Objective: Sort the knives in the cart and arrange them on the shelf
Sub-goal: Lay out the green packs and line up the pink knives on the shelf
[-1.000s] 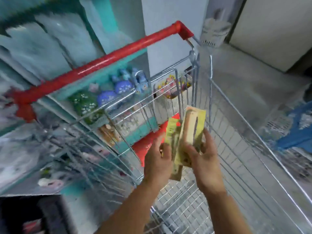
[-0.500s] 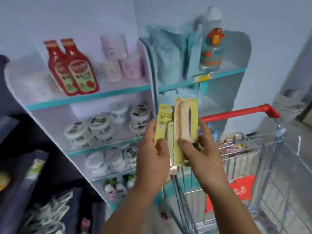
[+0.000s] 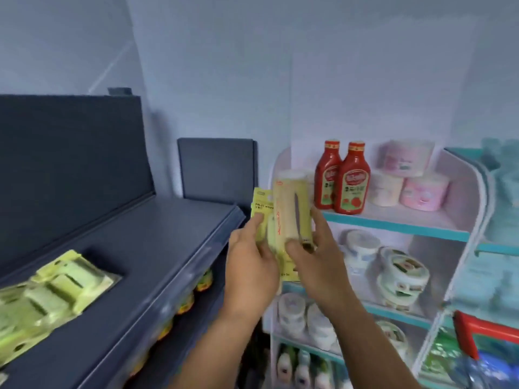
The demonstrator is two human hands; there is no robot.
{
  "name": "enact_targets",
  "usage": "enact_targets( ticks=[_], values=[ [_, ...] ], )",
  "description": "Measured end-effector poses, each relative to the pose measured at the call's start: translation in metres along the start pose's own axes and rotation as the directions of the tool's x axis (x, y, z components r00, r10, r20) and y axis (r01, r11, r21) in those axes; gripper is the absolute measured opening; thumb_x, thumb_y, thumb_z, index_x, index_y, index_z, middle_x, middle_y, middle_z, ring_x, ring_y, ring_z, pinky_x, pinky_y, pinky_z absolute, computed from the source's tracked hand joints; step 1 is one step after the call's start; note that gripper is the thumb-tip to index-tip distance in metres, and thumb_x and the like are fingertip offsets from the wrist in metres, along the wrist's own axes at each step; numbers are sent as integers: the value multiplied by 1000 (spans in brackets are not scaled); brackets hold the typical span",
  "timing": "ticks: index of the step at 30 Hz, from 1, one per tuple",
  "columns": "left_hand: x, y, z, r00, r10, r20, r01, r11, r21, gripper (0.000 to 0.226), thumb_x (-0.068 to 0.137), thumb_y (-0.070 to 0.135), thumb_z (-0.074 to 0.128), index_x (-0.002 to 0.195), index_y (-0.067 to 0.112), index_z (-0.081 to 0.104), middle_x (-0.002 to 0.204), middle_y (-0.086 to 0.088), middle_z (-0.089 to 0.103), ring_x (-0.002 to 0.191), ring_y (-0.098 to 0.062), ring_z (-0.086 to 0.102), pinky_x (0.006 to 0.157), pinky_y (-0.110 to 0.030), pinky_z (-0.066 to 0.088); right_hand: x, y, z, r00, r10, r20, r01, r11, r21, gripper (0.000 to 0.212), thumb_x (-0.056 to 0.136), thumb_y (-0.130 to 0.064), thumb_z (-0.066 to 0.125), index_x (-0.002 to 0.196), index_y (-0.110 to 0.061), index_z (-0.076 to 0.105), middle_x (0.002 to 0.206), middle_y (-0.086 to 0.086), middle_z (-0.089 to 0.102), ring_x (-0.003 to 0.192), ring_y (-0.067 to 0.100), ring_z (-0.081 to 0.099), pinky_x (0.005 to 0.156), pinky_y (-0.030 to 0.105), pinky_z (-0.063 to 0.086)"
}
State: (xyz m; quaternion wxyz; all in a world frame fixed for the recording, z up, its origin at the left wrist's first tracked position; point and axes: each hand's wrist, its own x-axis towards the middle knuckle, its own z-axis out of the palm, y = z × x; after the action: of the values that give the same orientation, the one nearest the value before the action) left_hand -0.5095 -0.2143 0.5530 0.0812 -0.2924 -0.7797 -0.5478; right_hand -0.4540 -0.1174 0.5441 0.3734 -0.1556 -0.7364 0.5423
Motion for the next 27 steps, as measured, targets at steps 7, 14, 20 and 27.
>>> enact_targets(
  ticks=[7,14,20,27],
  values=[
    [35,-33,-67,978,-131,-161,147,985,91,49,86,-11,37,98,37,44,89,15,31,83,3,38,65,9,27,51,7,108,955,-20,296,22,1000,-3,52,89,-14,54,132,-41,42,109,-9,64,75,-1,58,64,11,45],
    [77,-90,-104,864,-330,-380,432,874,223,38,80,-7,34,103,19,50,113,3,29,105,-10,42,88,-6,38,95,18,194,821,12,571,63,992,-112,62,90,-24,53,146,-37,30,128,-11,54,109,13,55,95,31,46],
    [99,-124,-108,765,-509,-395,643,642,418,55,82,-2,48,135,6,35,152,-2,-1,128,-29,24,107,-24,29,123,34,251,641,95,762,247,914,-321,61,94,-23,48,149,-32,22,134,9,44,115,29,53,85,28,41],
    [107,-148,-111,692,-664,-284,550,230,803,59,93,36,51,144,10,35,155,-11,20,146,-34,-9,116,-53,2,133,47,280,458,197,867,641,603,-475,56,95,-25,37,149,-25,23,157,1,12,139,30,19,112,40,25]
  ],
)
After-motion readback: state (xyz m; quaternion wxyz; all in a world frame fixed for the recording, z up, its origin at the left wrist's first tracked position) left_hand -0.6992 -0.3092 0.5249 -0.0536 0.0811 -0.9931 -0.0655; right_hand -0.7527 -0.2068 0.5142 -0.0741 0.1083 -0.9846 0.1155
